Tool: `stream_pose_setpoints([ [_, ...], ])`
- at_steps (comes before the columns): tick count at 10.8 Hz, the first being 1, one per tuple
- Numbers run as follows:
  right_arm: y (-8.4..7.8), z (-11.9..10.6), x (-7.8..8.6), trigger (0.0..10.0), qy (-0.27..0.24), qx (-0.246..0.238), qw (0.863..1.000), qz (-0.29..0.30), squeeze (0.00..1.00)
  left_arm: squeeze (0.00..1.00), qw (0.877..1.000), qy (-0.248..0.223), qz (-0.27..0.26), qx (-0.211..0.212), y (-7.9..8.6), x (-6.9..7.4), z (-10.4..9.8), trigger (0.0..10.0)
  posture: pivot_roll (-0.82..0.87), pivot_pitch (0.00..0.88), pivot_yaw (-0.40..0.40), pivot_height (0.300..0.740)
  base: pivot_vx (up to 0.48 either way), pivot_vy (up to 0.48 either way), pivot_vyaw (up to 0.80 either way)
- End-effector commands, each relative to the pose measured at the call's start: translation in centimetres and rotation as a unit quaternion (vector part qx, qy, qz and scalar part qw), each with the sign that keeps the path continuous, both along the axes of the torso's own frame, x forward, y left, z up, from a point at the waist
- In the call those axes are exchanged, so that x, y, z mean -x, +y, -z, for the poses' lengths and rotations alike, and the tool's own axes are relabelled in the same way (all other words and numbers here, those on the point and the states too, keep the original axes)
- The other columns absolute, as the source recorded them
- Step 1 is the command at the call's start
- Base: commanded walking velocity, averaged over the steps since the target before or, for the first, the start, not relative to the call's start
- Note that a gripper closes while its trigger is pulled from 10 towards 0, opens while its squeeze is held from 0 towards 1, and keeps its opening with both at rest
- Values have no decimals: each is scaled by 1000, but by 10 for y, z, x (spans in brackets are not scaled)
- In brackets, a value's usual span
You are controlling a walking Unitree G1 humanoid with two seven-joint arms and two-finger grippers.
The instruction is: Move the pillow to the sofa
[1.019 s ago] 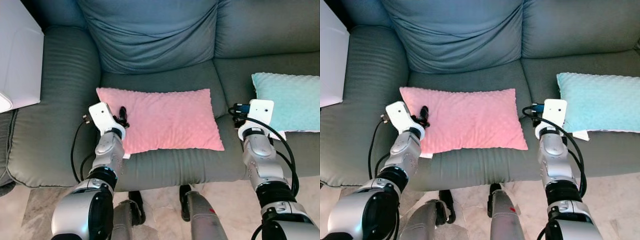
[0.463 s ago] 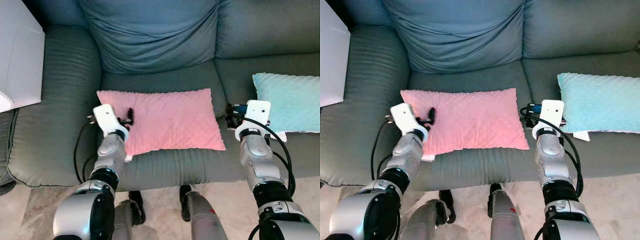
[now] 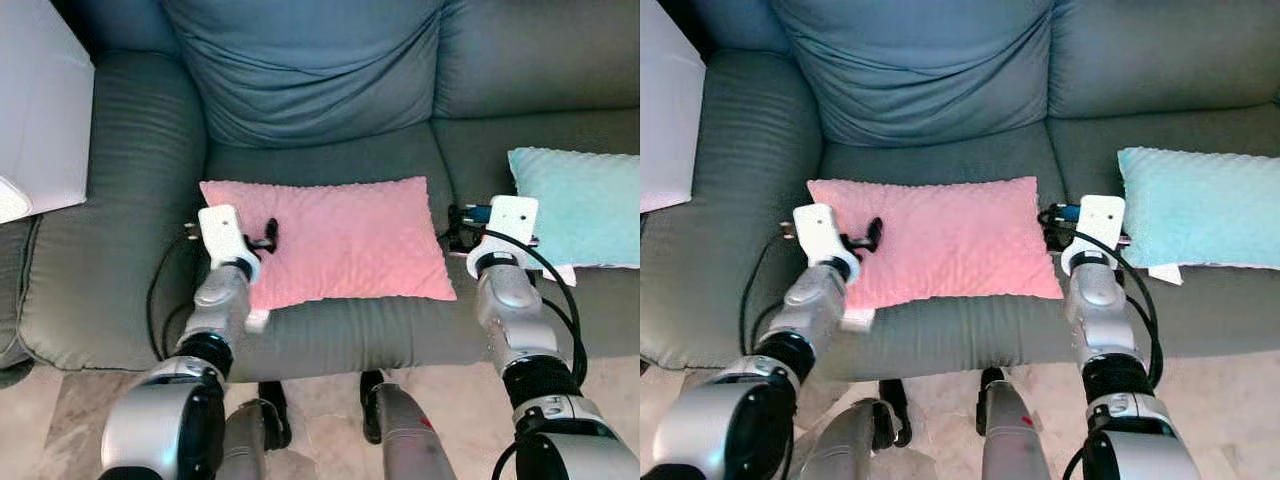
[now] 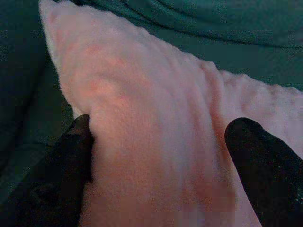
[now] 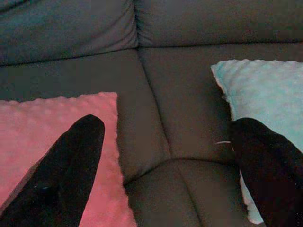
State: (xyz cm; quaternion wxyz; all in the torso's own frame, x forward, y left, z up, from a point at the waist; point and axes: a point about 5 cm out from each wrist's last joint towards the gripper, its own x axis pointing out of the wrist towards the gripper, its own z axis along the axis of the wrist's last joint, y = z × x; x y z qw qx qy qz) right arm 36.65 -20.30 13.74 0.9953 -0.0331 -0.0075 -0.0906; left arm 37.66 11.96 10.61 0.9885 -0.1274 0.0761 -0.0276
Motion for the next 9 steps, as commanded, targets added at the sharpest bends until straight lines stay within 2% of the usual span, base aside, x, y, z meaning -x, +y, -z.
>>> stream_pose_setpoints([
  [1, 0, 12, 4, 10000, 21, -8, 1000, 2, 1000, 1000, 999, 35, 18, 0, -6, 9, 18, 10000, -206, 383, 62, 740, 0, 0, 0],
  [2, 1, 12, 4, 10000, 19, -10, 1000, 4, 1000, 1000, 998, 40, 52, 12, -28, 12, 19, 10000, -209, 378, 61, 740, 0, 0, 0],
  [3, 0, 12, 4, 10000, 19, -9, 1000, 4, 1000, 1000, 997, 40, 67, 6, -38, 14, 20, 10000, -211, 374, 58, 740, 0, 0, 0],
  [4, 0, 12, 4, 10000, 20, -8, 1000, 4, 1000, 1000, 997, 40, 68, -5, -37, 14, 21, 10000, -212, 375, 57, 740, 0, 0, 0],
  [5, 0, 11, 3, 10000, 20, -5, 1000, 4, 1000, 1000, 996, 44, 53, -47, -27, 13, 23, 10000, -212, 376, 55, 740, 0, 0, 0],
  [6, 1, 11, 3, 10000, 20, -4, 1000, 3, 0, 0, 996, 38, 34, -68, -12, 11, 21, 10000, -204, 376, 55, 740, 0, 0, 0],
  [9, 3, 12, 5, 10000, 17, -7, 1000, -2, 0, 0, 987, 6, -42, -155, 34, -1, -1, 10000, -202, 374, 59, 740, 0, 0, 0],
])
